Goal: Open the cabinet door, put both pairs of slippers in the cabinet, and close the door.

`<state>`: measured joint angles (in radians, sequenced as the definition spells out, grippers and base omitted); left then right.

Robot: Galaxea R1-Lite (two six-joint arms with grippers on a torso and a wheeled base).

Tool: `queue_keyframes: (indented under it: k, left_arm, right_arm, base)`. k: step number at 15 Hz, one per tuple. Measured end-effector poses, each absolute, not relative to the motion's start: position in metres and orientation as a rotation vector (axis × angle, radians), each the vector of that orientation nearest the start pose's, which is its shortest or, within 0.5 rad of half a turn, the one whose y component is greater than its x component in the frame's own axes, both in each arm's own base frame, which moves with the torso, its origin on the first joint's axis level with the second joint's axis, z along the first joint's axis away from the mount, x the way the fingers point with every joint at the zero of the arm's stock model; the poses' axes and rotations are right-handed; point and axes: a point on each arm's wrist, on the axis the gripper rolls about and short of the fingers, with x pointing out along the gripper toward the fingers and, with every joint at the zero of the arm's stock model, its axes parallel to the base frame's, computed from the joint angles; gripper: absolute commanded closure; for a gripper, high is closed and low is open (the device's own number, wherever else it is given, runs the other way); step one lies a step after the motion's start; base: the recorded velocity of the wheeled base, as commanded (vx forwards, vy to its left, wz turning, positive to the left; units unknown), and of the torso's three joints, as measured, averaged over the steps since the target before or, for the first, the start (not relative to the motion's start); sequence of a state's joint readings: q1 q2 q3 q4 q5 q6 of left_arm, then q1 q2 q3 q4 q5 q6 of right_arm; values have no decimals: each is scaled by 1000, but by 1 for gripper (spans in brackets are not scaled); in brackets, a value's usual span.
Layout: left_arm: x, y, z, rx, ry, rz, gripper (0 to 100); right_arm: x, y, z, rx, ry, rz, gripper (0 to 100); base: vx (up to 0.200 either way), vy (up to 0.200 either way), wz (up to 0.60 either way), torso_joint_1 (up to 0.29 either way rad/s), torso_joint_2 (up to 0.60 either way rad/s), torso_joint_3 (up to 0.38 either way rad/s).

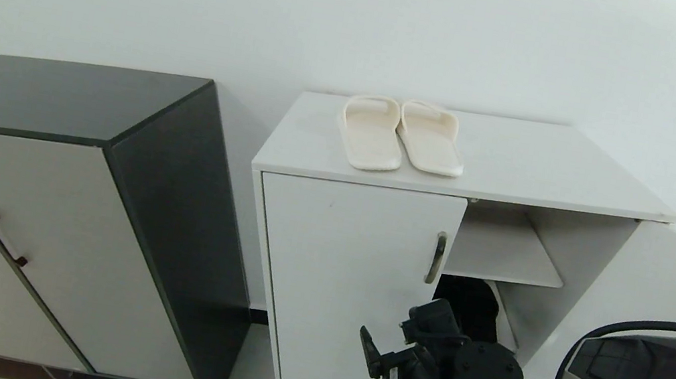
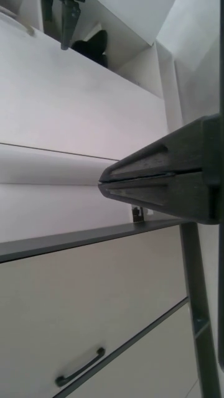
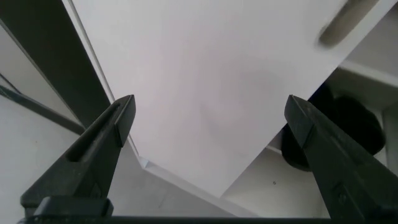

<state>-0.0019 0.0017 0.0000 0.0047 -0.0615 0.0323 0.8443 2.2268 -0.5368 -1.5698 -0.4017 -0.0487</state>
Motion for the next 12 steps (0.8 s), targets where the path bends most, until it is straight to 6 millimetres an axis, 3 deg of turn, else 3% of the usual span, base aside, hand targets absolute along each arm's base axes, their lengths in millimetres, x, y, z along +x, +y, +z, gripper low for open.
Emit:
queue_keyframes:
  k: [12]
  left_arm:
    - [-23,-1,75,32,5,-62,100]
  right_arm:
    - [229,246,42,-121,92,451,0]
  base:
    - [0,0,0,228,-548,-321]
